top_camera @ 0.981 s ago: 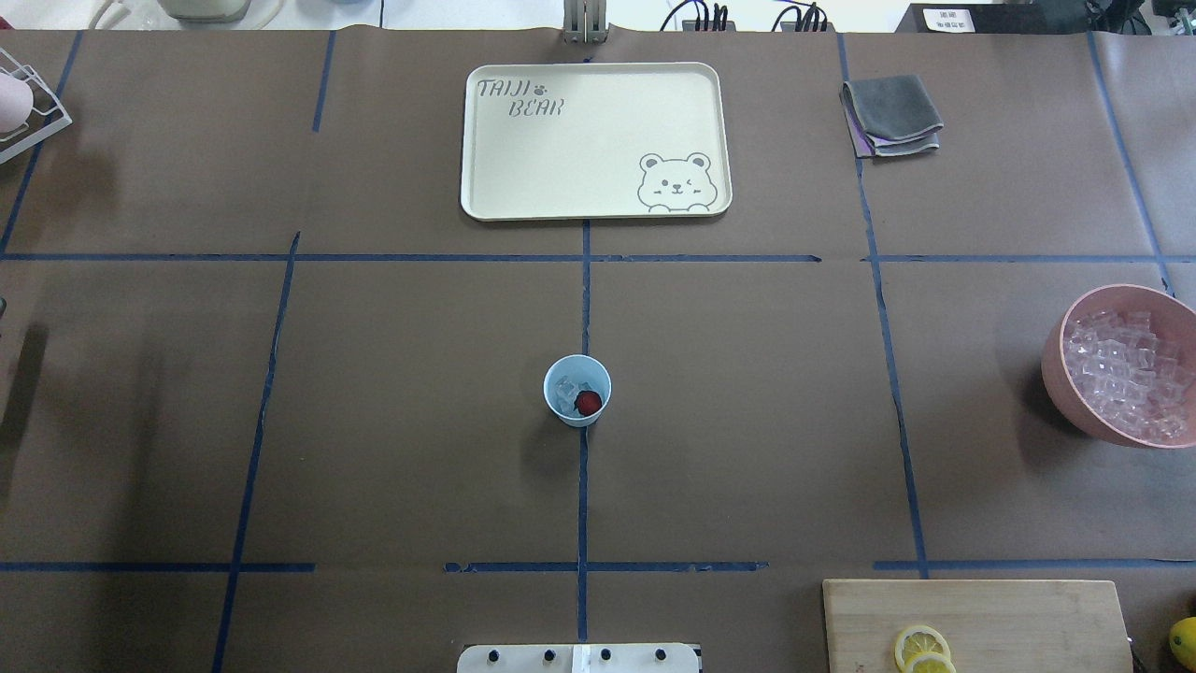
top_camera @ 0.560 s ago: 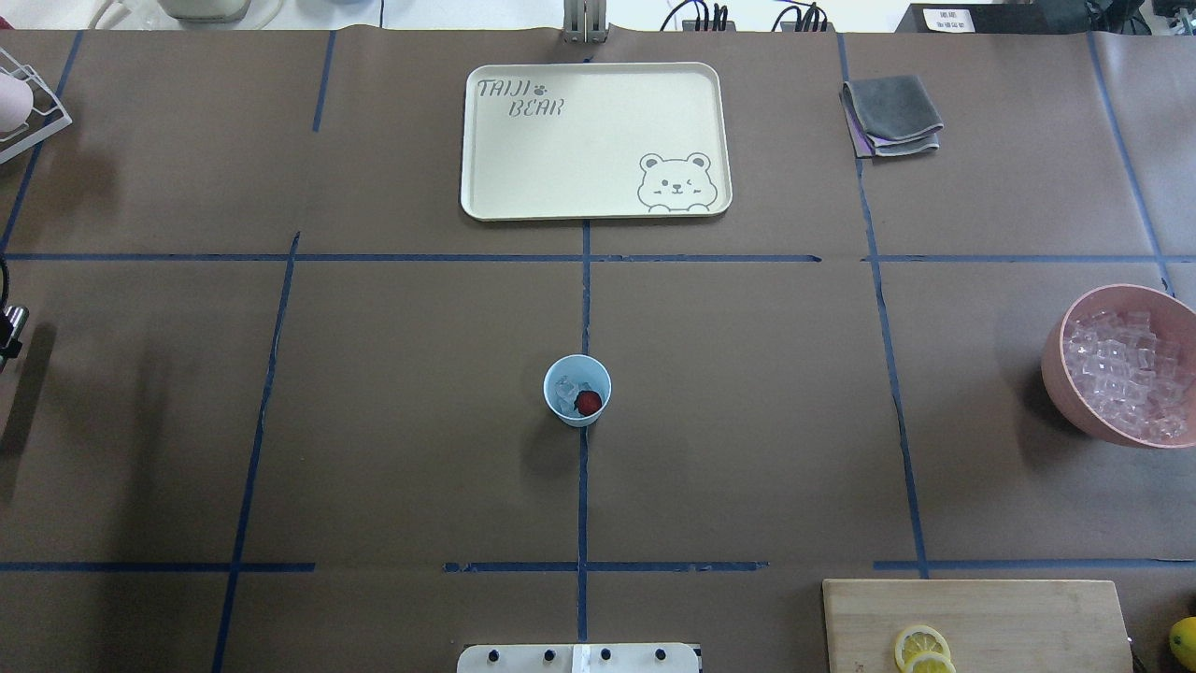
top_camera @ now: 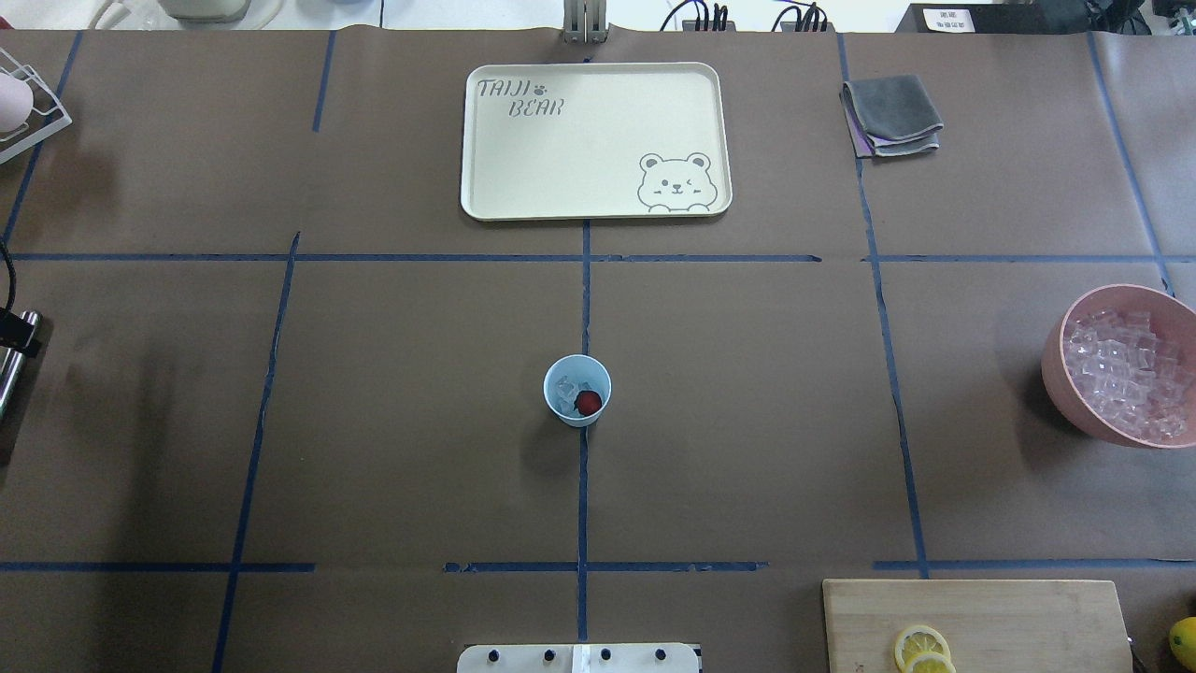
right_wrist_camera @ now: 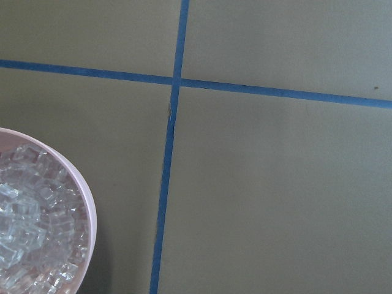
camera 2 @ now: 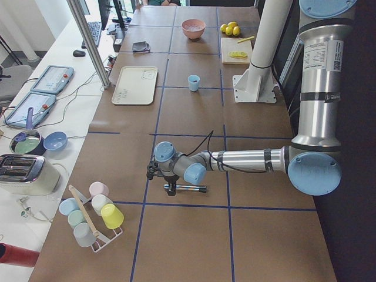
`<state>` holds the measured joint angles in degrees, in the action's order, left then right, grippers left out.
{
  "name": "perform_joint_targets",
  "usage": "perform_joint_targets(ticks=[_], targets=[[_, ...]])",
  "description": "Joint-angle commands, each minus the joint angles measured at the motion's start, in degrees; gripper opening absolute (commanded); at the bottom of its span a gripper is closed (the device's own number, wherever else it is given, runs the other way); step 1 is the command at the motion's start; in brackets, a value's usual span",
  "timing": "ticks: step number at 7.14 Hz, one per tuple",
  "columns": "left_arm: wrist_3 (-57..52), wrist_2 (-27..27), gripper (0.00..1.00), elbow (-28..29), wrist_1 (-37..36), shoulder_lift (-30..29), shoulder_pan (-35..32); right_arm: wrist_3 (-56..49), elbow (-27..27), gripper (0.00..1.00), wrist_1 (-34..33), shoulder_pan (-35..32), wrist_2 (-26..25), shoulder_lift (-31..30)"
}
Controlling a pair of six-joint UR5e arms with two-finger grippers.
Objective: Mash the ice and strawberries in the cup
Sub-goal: 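Lay the muddler down and open the left gripper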
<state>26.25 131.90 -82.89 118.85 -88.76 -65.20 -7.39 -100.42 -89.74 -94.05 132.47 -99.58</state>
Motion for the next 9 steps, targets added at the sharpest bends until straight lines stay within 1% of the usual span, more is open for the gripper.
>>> perform_joint_targets(ticks=[1, 2, 3, 4, 6, 7, 8, 9], targets=[[-0.4, 1.2, 1.00, -4.8, -1.3, 0.4, -0.6, 0.0, -0.1, 0.99, 0.0, -0.1, 0.1, 0.0], [-0.8, 4.1, 1.00, -5.3, -2.2, 0.3, -1.8, 0.0, -0.1, 0.99, 0.0, 0.0, 0.1, 0.0], [-5.8, 4.6, 1.00, -5.3, -2.6, 1.1, -4.6, 0.0, -0.1, 0.99, 0.0, -0.1, 0.1, 0.0], [-12.4, 4.6, 1.00, -6.3, -7.8, 1.1, -8.0, 0.0, -0.1, 0.99, 0.0, 0.0, 0.1, 0.0], [-31.4, 4.2, 1.00, -11.1, -27.6, 0.9, -18.5, 0.0, -0.1, 0.99, 0.0, 0.0, 0.1, 0.0], [-38.9, 4.0, 1.00, -12.1, -35.3, 0.3, -22.6, 0.0, -0.1, 0.99, 0.0, 0.0, 0.1, 0.0], [-42.1, 3.9, 1.00, -12.0, -38.5, 0.1, -24.7, 0.0, -0.1, 0.99, 0.0, -0.1, 0.1, 0.0], [-41.8, 4.1, 1.00, -12.1, -39.2, 0.6, -28.2, 0.0, -0.1, 0.99, 0.0, 0.0, 0.1, 0.0]])
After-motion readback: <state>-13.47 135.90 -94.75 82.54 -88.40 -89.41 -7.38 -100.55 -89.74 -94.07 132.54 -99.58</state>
